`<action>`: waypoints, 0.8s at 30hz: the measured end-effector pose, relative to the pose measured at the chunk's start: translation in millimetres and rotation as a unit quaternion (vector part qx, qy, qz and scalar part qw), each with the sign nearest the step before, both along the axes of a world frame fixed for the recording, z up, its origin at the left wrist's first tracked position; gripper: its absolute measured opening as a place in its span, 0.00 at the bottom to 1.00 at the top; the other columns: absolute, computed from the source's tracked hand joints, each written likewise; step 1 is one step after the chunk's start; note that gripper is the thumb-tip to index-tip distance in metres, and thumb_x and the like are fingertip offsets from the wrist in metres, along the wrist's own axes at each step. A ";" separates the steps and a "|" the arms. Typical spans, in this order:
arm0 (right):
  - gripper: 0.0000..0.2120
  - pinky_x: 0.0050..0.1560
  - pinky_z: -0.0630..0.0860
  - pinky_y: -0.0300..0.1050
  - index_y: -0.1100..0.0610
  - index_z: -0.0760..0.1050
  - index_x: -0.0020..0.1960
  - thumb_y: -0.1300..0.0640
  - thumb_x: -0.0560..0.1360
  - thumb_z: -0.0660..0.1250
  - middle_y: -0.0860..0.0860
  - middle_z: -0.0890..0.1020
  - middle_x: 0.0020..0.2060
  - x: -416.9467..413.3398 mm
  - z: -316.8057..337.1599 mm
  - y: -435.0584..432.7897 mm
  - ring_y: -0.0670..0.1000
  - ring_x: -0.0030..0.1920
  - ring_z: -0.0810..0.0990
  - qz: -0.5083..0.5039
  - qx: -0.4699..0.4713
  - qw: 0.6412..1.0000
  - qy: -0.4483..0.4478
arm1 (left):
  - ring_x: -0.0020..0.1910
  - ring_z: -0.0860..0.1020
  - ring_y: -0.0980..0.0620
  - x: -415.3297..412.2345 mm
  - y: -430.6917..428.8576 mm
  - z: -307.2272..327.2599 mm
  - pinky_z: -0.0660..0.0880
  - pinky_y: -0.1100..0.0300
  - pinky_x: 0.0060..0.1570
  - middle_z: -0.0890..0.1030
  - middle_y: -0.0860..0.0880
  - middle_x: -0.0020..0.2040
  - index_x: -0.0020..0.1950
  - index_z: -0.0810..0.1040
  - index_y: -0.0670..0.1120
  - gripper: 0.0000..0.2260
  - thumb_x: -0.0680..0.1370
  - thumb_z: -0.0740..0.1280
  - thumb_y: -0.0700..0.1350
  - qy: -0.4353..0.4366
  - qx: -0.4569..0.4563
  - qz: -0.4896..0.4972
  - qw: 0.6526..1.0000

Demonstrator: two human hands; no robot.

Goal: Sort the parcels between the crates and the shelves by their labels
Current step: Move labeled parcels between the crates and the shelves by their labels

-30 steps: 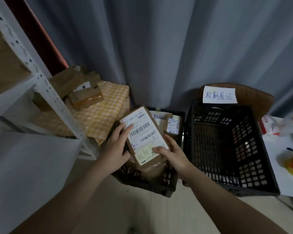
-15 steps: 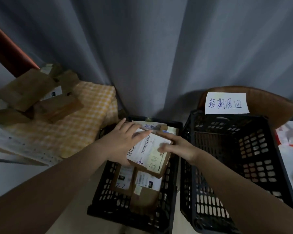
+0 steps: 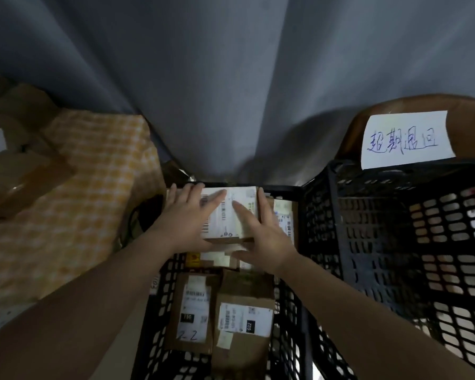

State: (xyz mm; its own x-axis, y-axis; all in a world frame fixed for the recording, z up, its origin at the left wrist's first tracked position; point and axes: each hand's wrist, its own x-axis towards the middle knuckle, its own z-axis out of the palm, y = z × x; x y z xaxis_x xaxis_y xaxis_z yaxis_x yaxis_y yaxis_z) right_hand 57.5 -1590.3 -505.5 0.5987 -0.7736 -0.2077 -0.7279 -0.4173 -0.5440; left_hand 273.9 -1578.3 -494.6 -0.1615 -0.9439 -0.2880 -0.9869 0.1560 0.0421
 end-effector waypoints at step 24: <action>0.32 0.71 0.32 0.64 0.41 0.48 0.76 0.35 0.76 0.54 0.52 0.44 0.78 30.4 -38.8 -31.2 0.60 0.77 0.40 0.071 -0.091 0.962 0.248 | 0.73 0.59 0.46 18.5 -0.2 -38.8 0.58 0.50 0.70 0.64 0.46 0.74 0.74 0.63 0.51 0.26 0.78 0.61 0.56 0.031 0.030 0.001 0.999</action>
State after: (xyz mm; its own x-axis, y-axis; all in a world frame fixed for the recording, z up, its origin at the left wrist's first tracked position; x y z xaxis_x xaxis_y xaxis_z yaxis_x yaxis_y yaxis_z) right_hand 87.9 -1621.5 -544.2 0.5631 -0.7425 -0.3628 -0.8081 -0.5867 -0.0536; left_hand 292.4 -1578.5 -533.3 -0.1789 -0.9253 -0.3344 -0.9824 0.1493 0.1125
